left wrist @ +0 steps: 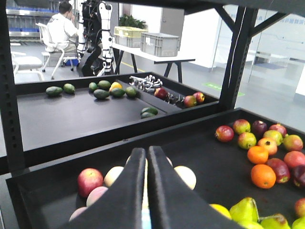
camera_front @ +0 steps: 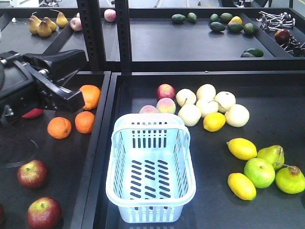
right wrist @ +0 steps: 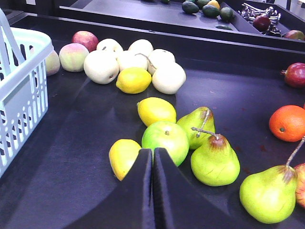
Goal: Pick three apples into basket with both arms
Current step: 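Lower the open left gripper over the basket handle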
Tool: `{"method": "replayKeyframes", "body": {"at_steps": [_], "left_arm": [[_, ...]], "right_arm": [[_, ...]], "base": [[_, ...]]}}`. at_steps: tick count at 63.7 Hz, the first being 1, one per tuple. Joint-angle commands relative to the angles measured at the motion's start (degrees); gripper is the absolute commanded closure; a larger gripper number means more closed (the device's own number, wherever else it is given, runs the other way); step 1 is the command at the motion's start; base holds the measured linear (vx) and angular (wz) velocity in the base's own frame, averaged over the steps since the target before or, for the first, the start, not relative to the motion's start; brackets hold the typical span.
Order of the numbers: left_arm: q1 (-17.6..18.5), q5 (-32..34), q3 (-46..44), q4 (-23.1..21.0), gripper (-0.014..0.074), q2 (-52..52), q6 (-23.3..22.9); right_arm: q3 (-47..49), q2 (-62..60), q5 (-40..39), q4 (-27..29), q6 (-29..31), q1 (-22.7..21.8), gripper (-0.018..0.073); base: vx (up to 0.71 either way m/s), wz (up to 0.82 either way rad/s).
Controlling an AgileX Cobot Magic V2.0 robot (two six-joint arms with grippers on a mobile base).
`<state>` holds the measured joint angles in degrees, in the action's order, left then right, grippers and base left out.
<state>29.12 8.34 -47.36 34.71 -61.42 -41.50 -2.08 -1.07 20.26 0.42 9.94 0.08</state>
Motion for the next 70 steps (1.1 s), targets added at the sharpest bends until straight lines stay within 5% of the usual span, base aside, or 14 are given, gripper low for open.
{"method": "replayKeyframes", "body": {"at_steps": [1, 20, 37, 48, 62, 70], "left_arm": [[0.5, 3.7, -2.1, -0.4, 0.0596, -0.1, 0.1], [0.5, 3.4, -2.6, -0.9, 0.0596, -0.3, -0.8], [0.5, -12.6, -12.6, -0.8, 0.0596, -0.4, 1.6], [0.5, -25.6, -20.6, -5.9, 0.0596, -0.4, 13.0], [0.5, -36.3, -26.2, -25.6, 0.0593, -1.2, 44.0], [0.5, -37.7, -26.1, -33.8, 0.0589, -2.1, 56.1]], "right_arm": [[1.8, -0.3, -4.1, -0.4, 0.6, -0.1, 0.0568], [1.8, -0.3, -4.1, -0.4, 0.6, -0.1, 0.0568], [1.8, -0.3, -4.1, -0.4, 0.6, -0.1, 0.0568], [1.8, -0.3, -4.1, -0.4, 0.6, -0.1, 0.0568], [1.8, -0.3, -4.2, -0.4, 0.6, -0.1, 0.0568], [1.8, -0.3, -4.1, -0.4, 0.6, -0.1, 0.0568]], "base": [[0.00, 0.00], [0.00, 0.00], [0.00, 0.00], [0.00, 0.00], [0.00, 0.00], [0.00, 0.00]]}}
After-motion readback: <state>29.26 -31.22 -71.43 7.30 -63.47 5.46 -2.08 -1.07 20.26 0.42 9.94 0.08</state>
